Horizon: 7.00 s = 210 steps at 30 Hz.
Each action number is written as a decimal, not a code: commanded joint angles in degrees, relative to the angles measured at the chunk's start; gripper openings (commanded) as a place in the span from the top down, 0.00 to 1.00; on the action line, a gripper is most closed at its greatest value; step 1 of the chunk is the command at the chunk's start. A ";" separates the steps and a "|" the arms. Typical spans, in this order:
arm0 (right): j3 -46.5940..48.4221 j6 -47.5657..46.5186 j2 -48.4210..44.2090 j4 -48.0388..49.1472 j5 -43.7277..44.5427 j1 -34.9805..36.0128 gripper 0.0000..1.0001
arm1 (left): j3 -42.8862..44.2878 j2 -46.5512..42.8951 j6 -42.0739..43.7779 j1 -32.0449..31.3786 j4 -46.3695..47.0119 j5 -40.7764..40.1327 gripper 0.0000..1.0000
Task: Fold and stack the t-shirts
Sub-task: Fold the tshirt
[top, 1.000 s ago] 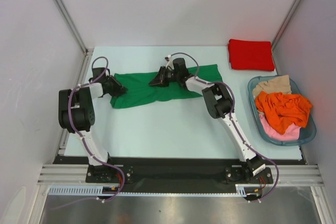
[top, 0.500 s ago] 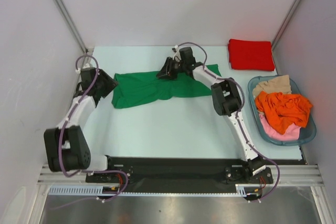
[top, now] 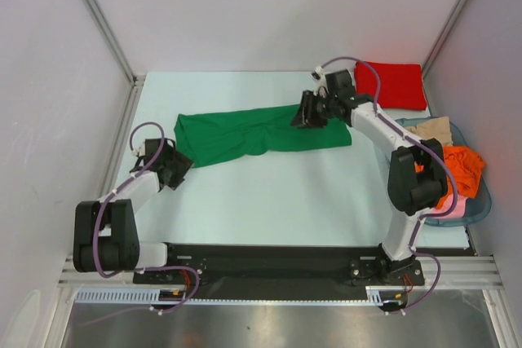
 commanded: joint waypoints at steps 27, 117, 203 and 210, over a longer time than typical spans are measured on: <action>3.07 -6.12 14.37 6.01 3.03 -9.89 0.66 | 40.23 40.05 7.34 12.52 0.84 0.75 1.00; -29.34 1.62 -26.58 6.63 -0.58 -12.10 0.59 | 19.98 34.82 -27.30 -53.83 17.72 -13.48 1.00; 43.11 2.84 44.94 18.76 -8.04 2.75 0.48 | 60.89 50.53 19.82 4.88 4.00 12.44 0.32; 48.26 8.65 51.81 21.57 -8.84 3.54 0.47 | 66.61 56.42 17.37 5.58 1.54 14.99 0.36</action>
